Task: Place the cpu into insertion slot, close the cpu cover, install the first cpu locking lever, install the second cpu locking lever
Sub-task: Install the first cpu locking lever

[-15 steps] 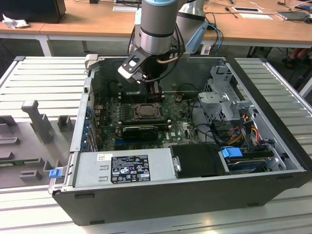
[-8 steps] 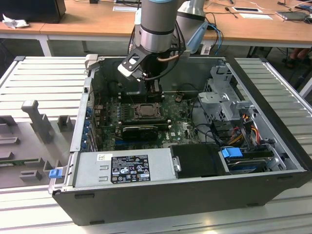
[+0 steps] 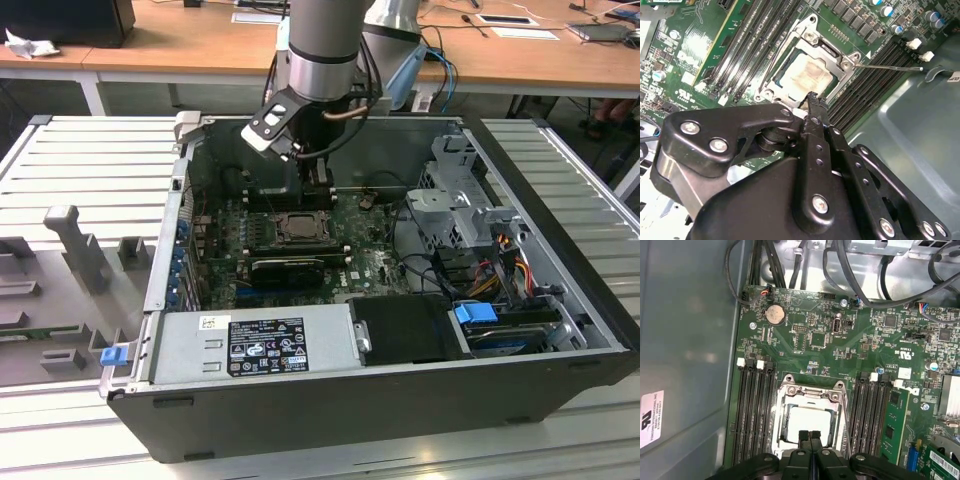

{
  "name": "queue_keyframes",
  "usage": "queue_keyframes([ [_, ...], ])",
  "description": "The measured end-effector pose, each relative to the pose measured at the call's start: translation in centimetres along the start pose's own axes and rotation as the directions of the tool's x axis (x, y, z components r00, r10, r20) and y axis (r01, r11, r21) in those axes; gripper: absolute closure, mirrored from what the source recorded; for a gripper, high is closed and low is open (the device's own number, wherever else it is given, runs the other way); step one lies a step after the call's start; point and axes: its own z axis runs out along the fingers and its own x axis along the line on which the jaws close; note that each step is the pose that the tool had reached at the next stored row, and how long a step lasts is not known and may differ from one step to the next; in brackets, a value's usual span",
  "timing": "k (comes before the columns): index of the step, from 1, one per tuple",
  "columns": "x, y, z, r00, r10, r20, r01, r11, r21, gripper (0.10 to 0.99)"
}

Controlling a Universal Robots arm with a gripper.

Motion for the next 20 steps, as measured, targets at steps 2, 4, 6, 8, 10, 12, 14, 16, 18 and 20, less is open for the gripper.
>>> queue_keyframes([
  [2, 0.01, 0.0, -0.24, 1.0, 0.0, 0.0, 0.0, 1.0, 0.0, 0.98],
  [4, 0.02, -0.01, -0.4, 1.0, 0.0, 0.0, 0.0, 1.0, 0.0, 0.98],
  [6, 0.03, -0.01, -0.54, 1.0, 0.001, -0.0001, -0.001, 1.0, 0.0, 0.98],
  [8, 0.03, -0.01, -0.61, 1.0, 0.001, 0.0, -0.001, 1.0, 0.0, 0.98],
  [10, 0.04, -0.01, -0.71, 1.0, 0.001, 0.0, -0.001, 1.0, 0.0, 0.98],
  [12, 0.04, -0.01, -0.78, 1.0, 0.001, -0.0001, -0.001, 1.0, 0.0, 0.98],
  [14, 0.05, -0.02, -0.89, 1.0, 0.002, -0.0001, -0.002, 1.0, 0.0, 0.98],
  [16, 0.05, -0.02, -0.97, 1.0, 0.002, -0.0001, -0.002, 1.0, 0.0, 0.98],
  [18, 0.06, -0.02, -1.04, 1.0, 0.003, -0.0001, -0.003, 1.0, 0.0, 0.98],
  [20, 0.06, -0.02, -1.15, 1.0, 0.003, -0.0001, -0.003, 1.0, 0.0, 0.98],
])
